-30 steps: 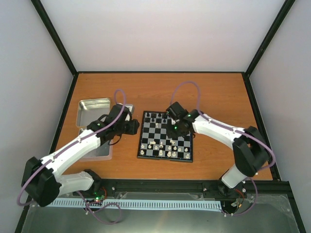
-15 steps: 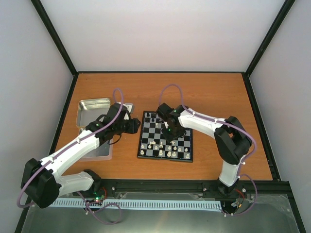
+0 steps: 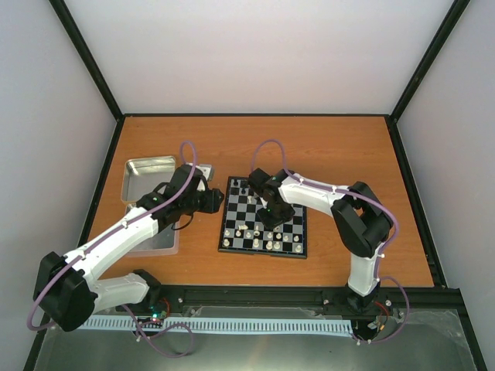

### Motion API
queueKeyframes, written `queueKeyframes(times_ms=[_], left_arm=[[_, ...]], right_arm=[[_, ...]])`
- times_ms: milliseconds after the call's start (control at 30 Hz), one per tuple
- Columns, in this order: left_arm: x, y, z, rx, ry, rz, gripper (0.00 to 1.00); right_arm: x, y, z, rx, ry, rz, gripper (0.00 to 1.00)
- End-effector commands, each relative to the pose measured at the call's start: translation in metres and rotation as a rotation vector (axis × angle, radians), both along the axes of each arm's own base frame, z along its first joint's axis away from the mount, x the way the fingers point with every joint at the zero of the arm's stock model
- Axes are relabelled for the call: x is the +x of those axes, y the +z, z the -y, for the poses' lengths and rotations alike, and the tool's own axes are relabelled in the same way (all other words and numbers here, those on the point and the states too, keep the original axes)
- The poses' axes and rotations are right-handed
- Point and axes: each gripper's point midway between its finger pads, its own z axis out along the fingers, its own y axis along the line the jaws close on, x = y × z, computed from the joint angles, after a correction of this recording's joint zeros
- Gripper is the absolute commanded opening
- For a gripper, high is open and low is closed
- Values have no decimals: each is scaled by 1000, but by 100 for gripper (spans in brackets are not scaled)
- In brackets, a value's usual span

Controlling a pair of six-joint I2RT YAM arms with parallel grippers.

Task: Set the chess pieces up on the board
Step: Pick up the chess piece from the chessboard, then place the chess piece on the chessboard.

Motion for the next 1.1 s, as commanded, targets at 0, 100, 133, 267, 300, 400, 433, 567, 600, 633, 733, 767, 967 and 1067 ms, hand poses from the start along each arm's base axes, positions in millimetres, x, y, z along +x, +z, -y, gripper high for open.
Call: queueKeyframes(times_ms=[0,100,133,267,300,400,433,567,600,633,733,767,967,1067], left_arm=[[4,1,0,5,-12,10,52],[4,1,1,2,-13,9,51],[4,1,1,1,-14,8,51],[3,1,3,-12,-23,9,51],[3,2,4,-18,-25,10,52],[2,4,7,-43,-35,16,54],[1,5,10,-56,-41,18,54],[-2,12,23,-132,-92,26,55],[-3,14,26,-153,-100,27,55],[-4,17,30,-183,-111,32,55],[-9,26,43,-283,-152,36,55],[-11,28,48,-321,-165,37,55],[-26,36,68,-517,-262,49,59],[-30,39,75,-578,-305,74,62]], right_arm=[[1,-11,-1,-15,10,13,23],[6,-13,-2,-10,-9,38,19],[8,-14,-3,-4,-17,50,17],[17,-12,-7,43,-75,117,12],[20,-10,-8,59,-92,136,11],[32,3,-12,116,-154,223,10],[36,9,-14,139,-176,251,10],[52,35,-25,277,-273,368,10],[56,43,-28,315,-295,394,9],[61,51,-31,355,-325,420,10],[70,75,-33,463,-464,484,8],[70,83,-33,514,-505,497,8],[65,117,-29,789,-721,523,8],[57,126,-28,862,-772,486,8]])
